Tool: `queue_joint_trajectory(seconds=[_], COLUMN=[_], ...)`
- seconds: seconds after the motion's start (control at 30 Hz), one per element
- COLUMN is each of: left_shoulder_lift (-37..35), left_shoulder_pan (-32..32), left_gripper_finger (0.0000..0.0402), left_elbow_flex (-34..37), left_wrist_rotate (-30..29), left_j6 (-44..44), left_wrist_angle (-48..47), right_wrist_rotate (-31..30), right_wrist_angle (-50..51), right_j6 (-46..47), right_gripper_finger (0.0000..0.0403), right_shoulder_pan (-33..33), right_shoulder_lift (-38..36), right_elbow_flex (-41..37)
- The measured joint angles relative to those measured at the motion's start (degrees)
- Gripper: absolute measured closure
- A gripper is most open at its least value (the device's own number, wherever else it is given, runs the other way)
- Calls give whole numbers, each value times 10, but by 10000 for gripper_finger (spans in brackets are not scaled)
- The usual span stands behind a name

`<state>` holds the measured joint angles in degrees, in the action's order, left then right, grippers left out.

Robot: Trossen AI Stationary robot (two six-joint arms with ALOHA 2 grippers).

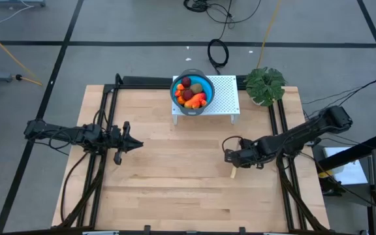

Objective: Pick & Place Fruit
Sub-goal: Put the yellow kitchen knife on the shelf

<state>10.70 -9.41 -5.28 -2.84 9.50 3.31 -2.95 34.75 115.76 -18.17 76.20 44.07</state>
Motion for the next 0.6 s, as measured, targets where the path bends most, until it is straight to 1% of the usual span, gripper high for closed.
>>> queue_joint_trajectory(seconds=[0.13, 0.27, 0.4, 0.6], left_shoulder_lift=[0, 0, 0, 0], left_shoulder_pan=[0, 0, 0, 0], left_gripper_finger=[380, 380, 380, 380], left_elbow_flex=[0, 0, 0, 0], left_wrist_rotate=[0, 0, 0, 0], left_j6=[0, 1, 2, 2], left_wrist_angle=[0, 1, 4, 6], right_wrist_rotate=[-2, -7, -50, -132], right_wrist_angle=[23, 18, -23, -86], right_j6=[-7, -23, -69, -145], right_gripper_finger=[377, 378, 379, 380], right_shoulder_pan=[0, 1, 1, 1], right_shoulder_lift=[-18, -25, -46, -116], right_elbow_flex=[0, 0, 0, 0])
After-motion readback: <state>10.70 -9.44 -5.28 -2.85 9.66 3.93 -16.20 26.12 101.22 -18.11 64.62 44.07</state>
